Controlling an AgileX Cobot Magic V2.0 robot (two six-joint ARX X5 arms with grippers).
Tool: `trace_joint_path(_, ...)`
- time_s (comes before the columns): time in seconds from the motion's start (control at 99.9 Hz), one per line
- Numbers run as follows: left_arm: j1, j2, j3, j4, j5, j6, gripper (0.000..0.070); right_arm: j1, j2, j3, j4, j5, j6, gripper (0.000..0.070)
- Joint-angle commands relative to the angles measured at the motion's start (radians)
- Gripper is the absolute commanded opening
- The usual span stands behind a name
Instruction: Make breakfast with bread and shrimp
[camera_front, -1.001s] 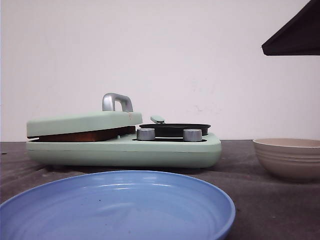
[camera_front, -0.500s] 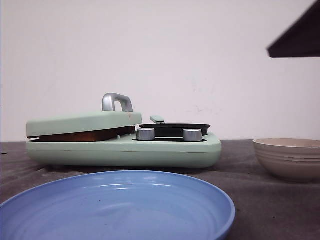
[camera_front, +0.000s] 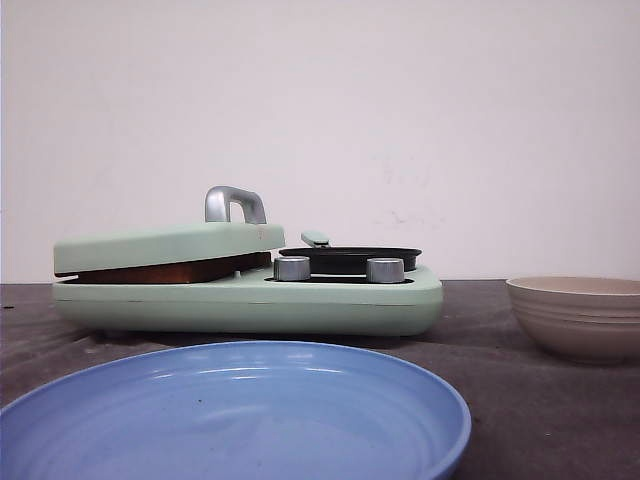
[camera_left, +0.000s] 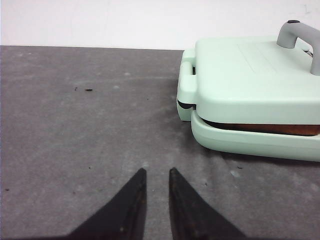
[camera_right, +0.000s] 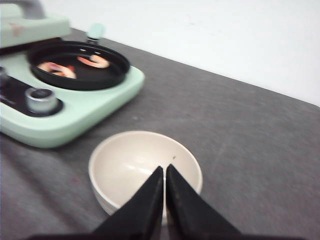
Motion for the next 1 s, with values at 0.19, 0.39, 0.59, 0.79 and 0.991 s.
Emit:
trace_joint_path(0.19,-0.002,-0.001,-0.018,-0.003,0.004,-0.002,0.0000,-0.098,-0.134,-0.085,-0.079,-0.076,-0.021,0.0000)
trace_joint_path(0.39,-0.002,-0.001,-0.018,-0.002,0.004,-0.002,0.0000,-0.116,-0.134,-0.085,-0.079,-0.086,0.055,0.0000)
trace_joint_path(0.59,-0.002,-0.001,-0.018,-0.002,0.004,-0.002,0.0000,-0.125,-0.134,-0.085,-0.078,-0.076,0.110,0.0000)
trace_joint_path(0.79,-0.002,-0.001,-0.018,-0.002,0.004,-0.002,0.0000,-0.134,-0.134,-0.085,-0.079,-0.077,0.134,0.0000)
trace_joint_path(0.991,-0.002,-0.001,-0.018,-0.002,0.004,-0.002,0.0000,-0.134,-0.134,-0.085,-0.079,-0.076,0.144,0.0000)
